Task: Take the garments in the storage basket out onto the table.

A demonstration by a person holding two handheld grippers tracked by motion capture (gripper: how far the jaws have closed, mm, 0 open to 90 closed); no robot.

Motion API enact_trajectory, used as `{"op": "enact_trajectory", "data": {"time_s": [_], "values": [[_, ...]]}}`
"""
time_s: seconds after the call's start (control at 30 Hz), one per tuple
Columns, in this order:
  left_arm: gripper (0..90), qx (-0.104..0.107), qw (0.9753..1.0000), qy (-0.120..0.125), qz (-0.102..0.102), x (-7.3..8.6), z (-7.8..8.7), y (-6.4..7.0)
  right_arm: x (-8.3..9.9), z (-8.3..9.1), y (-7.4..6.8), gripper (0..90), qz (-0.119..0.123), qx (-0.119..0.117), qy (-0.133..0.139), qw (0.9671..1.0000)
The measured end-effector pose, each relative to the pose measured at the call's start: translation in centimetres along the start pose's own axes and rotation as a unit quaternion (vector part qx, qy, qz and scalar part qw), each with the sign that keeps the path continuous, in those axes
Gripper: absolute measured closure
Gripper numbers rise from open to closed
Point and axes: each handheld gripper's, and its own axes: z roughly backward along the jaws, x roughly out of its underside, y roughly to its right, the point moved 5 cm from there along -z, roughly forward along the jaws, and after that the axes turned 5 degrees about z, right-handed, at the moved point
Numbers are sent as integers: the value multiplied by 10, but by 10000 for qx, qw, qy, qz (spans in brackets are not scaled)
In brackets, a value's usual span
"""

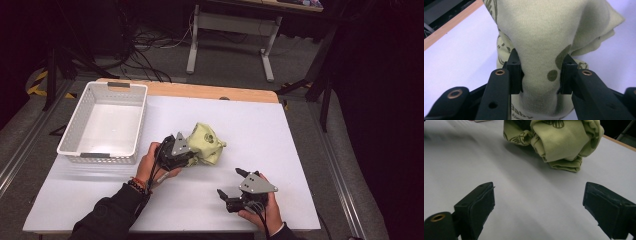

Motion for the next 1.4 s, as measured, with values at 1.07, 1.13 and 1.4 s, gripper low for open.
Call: {"op": "enact_trajectory", "data": {"time_s": [1.07, 1.13, 1.4], "values": [[351, 249, 9989, 404, -32, -10, 9, 12, 0, -1, -1, 115, 13, -10, -18, 10000], [342, 249, 9988, 414, -28, -11, 10, 12, 0, -1, -1, 115, 5, -12, -15, 10000], [275, 163, 9983, 558, -15, -12, 19, 10, 0, -1, -1, 115, 31, -14, -18, 10000]]}}
